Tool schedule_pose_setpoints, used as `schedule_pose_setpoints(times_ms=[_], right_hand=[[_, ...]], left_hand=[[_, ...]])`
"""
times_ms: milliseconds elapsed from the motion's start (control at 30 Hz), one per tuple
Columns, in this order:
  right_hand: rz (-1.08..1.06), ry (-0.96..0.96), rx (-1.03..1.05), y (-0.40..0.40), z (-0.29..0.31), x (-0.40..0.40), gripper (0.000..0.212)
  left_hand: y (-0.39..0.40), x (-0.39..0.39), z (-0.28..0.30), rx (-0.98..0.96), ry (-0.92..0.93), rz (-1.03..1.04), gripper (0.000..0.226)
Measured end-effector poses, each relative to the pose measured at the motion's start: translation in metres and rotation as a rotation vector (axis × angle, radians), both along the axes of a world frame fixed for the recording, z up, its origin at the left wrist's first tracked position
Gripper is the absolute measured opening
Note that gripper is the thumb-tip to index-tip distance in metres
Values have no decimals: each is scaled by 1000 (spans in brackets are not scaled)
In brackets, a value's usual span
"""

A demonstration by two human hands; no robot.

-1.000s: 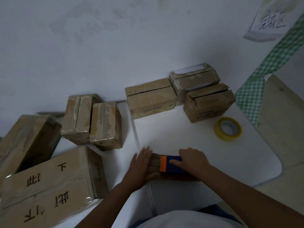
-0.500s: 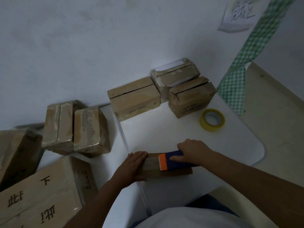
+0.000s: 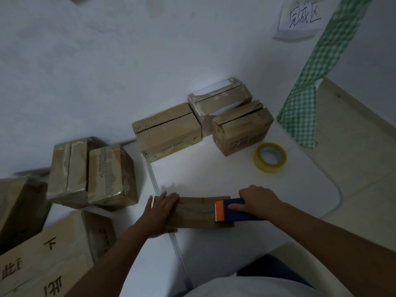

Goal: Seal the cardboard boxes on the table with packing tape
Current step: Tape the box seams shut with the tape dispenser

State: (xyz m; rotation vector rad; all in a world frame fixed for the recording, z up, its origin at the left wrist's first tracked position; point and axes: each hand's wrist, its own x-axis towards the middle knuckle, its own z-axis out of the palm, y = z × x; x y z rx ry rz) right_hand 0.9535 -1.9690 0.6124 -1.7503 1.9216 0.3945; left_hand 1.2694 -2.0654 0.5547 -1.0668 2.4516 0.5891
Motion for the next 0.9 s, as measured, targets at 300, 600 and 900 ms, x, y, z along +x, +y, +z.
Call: schedule_pose_setpoints(times_ms=[300,600,900], right_hand=[[9,31,11,1,-4,8,55],[-11,-96,11,15,-22,-37,57],[-22,-173,-4,24,-42,-62,54]], left_hand=[[55,-70,-22,-176,8,324,84],[54,-66,-33,-177,-48,405,85],[67,-86,-12,-247,25,579,74]])
